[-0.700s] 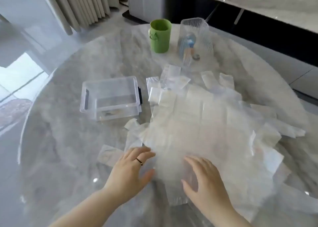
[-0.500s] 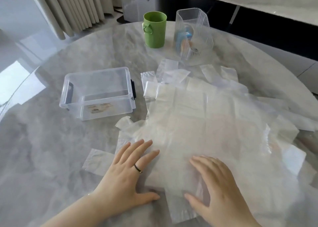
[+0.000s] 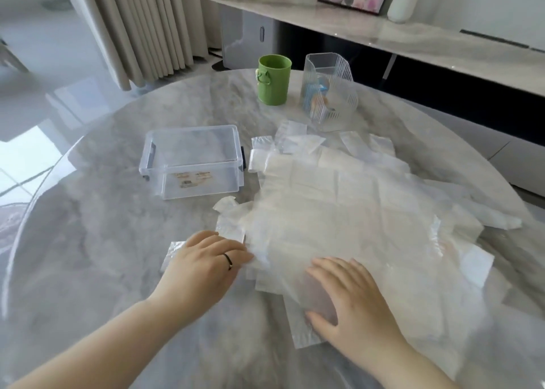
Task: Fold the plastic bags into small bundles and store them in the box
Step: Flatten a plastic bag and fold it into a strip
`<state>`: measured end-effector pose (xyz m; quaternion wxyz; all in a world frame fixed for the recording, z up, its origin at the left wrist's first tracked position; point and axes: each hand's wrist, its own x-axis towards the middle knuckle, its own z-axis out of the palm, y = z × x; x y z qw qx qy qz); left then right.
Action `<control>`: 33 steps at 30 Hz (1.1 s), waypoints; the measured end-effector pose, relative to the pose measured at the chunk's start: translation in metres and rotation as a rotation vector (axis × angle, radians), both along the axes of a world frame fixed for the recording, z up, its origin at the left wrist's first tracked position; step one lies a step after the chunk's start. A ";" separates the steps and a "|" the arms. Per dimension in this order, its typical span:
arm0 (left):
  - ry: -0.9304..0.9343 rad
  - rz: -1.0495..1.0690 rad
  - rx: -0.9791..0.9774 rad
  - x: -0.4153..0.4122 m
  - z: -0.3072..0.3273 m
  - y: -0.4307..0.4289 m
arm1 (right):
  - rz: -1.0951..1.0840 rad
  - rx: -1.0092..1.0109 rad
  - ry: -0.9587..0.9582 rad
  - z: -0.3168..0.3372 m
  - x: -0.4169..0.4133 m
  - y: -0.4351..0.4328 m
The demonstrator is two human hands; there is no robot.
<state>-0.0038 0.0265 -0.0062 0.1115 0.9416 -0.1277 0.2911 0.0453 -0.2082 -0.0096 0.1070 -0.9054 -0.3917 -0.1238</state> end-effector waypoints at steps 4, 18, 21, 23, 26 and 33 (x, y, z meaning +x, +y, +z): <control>-0.010 0.031 -0.009 -0.015 0.025 0.004 | 0.001 -0.033 -0.079 0.012 -0.002 -0.004; 0.587 0.137 0.150 -0.115 0.047 -0.007 | -0.027 0.044 0.156 0.040 -0.087 -0.024; 0.570 0.097 0.286 -0.114 0.030 -0.014 | -0.020 0.010 0.218 0.039 -0.094 -0.024; 0.538 0.049 0.321 -0.108 0.026 -0.016 | 0.008 -0.008 0.220 0.035 -0.096 -0.024; 0.579 0.063 0.330 -0.098 0.024 -0.011 | 0.018 0.017 0.285 0.029 -0.094 -0.024; 0.606 0.024 0.264 -0.098 0.037 -0.005 | 0.006 -0.152 0.464 0.039 -0.083 -0.024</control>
